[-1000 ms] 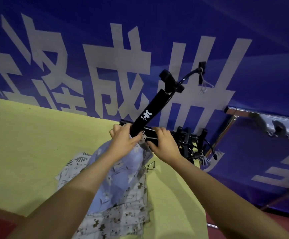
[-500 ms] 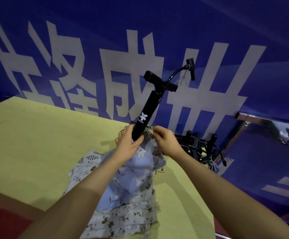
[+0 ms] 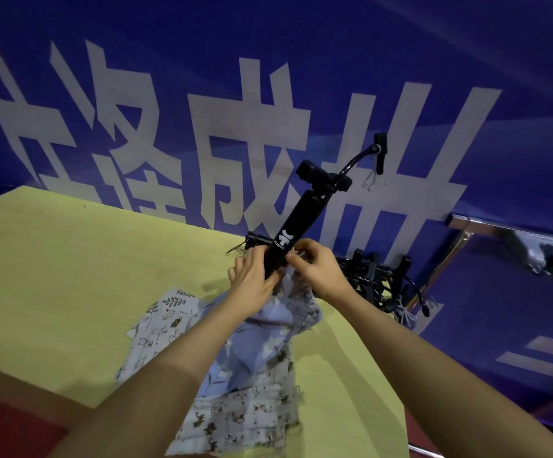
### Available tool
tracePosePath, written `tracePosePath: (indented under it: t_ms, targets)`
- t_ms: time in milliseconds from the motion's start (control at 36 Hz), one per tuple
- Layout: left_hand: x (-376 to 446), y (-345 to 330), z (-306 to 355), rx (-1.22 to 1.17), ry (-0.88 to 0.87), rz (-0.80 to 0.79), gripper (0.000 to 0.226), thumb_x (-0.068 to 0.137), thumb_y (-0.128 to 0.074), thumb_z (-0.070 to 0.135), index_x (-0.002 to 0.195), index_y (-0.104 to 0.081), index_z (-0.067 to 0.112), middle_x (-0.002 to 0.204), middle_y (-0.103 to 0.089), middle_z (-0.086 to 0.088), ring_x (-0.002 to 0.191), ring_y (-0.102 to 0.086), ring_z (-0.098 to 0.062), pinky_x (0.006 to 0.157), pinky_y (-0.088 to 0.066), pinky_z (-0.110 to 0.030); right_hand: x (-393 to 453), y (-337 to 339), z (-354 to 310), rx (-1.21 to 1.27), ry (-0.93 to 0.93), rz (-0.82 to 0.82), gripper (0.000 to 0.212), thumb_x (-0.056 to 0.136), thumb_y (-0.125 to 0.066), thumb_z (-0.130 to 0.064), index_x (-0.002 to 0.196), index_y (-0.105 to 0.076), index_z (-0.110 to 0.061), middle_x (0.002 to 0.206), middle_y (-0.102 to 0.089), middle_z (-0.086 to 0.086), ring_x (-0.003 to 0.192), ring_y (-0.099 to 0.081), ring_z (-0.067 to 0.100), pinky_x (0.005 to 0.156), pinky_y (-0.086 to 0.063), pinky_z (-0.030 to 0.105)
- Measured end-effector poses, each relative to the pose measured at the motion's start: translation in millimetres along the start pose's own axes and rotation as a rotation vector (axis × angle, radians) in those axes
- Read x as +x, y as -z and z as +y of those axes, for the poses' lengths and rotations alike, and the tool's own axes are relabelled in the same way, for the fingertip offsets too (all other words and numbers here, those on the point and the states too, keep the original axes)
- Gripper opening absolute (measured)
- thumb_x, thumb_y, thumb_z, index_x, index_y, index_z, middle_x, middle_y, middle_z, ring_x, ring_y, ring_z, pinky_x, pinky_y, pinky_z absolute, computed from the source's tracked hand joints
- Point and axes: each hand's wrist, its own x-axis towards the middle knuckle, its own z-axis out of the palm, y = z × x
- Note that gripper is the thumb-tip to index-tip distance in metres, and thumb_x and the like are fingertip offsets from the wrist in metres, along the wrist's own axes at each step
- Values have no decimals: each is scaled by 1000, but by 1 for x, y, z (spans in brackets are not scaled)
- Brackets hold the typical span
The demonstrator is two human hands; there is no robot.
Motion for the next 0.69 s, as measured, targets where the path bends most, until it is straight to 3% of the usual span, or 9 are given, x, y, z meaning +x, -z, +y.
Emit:
tracePosePath:
  t_ms: [111,167,250,333,417,472,583,694]
  targets:
    - [1,0,2,-18,-18,-11,53,92,-53,28,139,-29,21,142,-35,-1,124,-32,-27,97,-25,-37,0,3,0,-27,11,4,20,89,-64,-20,104,-62,-8,85,-62,0,77,-60,14,71,-49,29]
    - [4,5,8,-42,-37,22,47,92,-53,31,135,-36,21,136,-40,-2,123,-35,-26,97,-26,-37,0,4,2,-51,13,28,19,89,-64,-21,100,-63,-7,82,-62,-1,72,-58,10,66,-46,24]
    - [8,11,11,-23,-40,65,37,91,-54,35,123,-46,17,125,-48,-3,118,-40,-25,92,-28,-35,-3,3,6,-59,31,26,13,90,-62,-19,90,-64,-6,77,-62,3,65,-56,11,63,-43,27]
    - [8,12,8,24,-18,72,37,89,-57,36,117,-50,13,119,-53,-6,116,-45,-26,94,-31,-36,-8,-2,9,-80,35,-24,9,91,-61,-18,83,-61,-14,68,-57,-6,55,-51,5,59,-44,28]
    - [3,14,12,-81,16,115,37,88,-61,30,115,-51,8,115,-58,-9,111,-50,-28,96,-34,-39,-13,-7,9,-49,21,-21,11,94,-56,-18,83,-57,-16,68,-53,-10,61,-50,8,64,-45,33]
    - [1,14,14,-200,39,158,37,85,-64,25,114,-47,9,112,-61,-9,107,-54,-30,96,-41,-43,-14,-9,9,-68,29,-13,11,95,-53,-18,84,-54,-16,75,-52,-6,70,-50,11,68,-42,29]
    - [1,14,14,-362,53,202,67,78,-72,18,126,-25,19,111,-61,-4,101,-62,-29,86,-52,-45,-13,-6,11,-62,-18,54,12,96,-52,-19,85,-54,-14,96,-50,4,90,-50,15,80,-39,24]
    - [-1,14,16,-316,-24,172,104,74,-76,26,144,0,29,134,-49,0,102,-63,-24,84,-53,-42,-16,3,3,163,-82,71,16,98,-50,-17,84,-54,-10,77,-56,2,70,-51,12,67,-42,23]
